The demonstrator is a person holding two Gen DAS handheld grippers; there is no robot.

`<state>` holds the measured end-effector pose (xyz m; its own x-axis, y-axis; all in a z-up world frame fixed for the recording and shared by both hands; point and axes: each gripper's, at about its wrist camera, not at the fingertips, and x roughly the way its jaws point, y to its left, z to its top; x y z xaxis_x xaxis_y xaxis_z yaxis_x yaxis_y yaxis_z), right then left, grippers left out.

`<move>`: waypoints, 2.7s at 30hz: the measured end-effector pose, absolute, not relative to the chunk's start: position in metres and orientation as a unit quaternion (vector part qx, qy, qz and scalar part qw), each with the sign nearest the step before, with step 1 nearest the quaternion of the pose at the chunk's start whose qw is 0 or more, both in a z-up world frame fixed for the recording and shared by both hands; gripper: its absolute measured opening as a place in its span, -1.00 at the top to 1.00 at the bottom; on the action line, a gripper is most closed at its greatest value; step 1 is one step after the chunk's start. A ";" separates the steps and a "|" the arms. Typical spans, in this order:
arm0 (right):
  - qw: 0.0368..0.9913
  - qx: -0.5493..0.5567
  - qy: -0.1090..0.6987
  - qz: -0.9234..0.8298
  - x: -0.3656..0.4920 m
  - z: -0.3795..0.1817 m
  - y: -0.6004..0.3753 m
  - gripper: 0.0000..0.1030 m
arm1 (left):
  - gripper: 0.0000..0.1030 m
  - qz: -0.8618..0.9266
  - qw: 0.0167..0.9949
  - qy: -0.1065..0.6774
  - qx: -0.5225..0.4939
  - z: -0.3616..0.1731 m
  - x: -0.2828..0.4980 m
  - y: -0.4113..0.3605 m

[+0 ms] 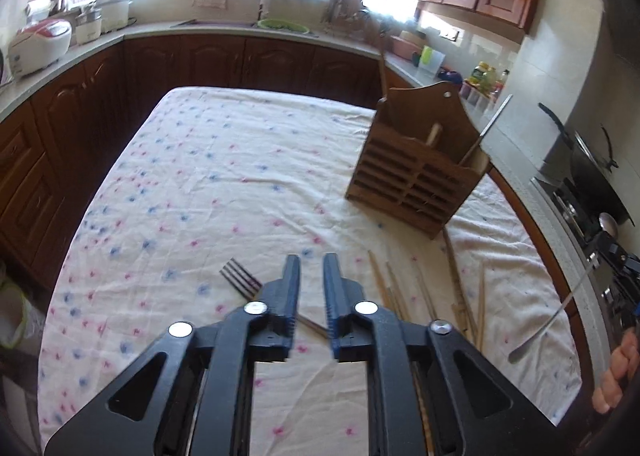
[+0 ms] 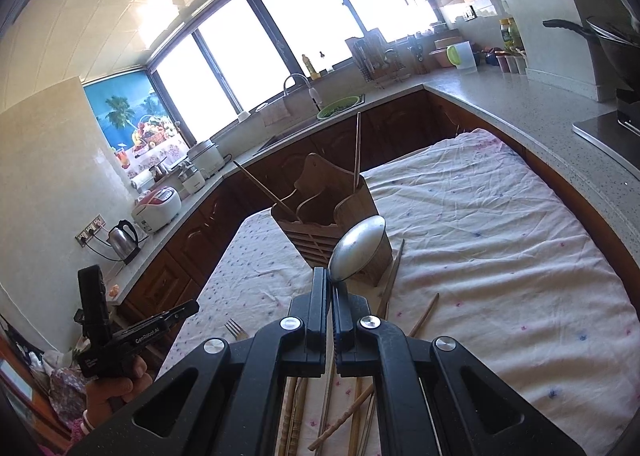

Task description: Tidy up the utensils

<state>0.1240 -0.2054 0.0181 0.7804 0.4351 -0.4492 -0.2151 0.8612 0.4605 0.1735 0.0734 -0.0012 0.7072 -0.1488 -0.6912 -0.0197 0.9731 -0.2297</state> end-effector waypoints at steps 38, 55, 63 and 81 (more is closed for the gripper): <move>0.937 0.166 0.256 0.171 0.156 0.033 -0.194 0.96 | 0.98 -0.088 0.942 0.307 -0.102 0.050 0.197 0.062; 0.985 0.057 0.115 0.112 0.214 0.090 -0.162 0.96 | 0.98 -0.050 0.987 0.150 -0.038 0.154 0.267 0.026; 0.986 0.039 0.122 0.106 0.248 0.070 -0.149 0.96 | 0.97 -0.020 0.987 0.159 -0.011 0.120 0.315 0.001; 0.957 0.034 0.246 0.151 0.283 -0.001 -0.144 0.96 | 0.95 -0.064 0.969 0.236 -0.025 0.055 0.325 -0.009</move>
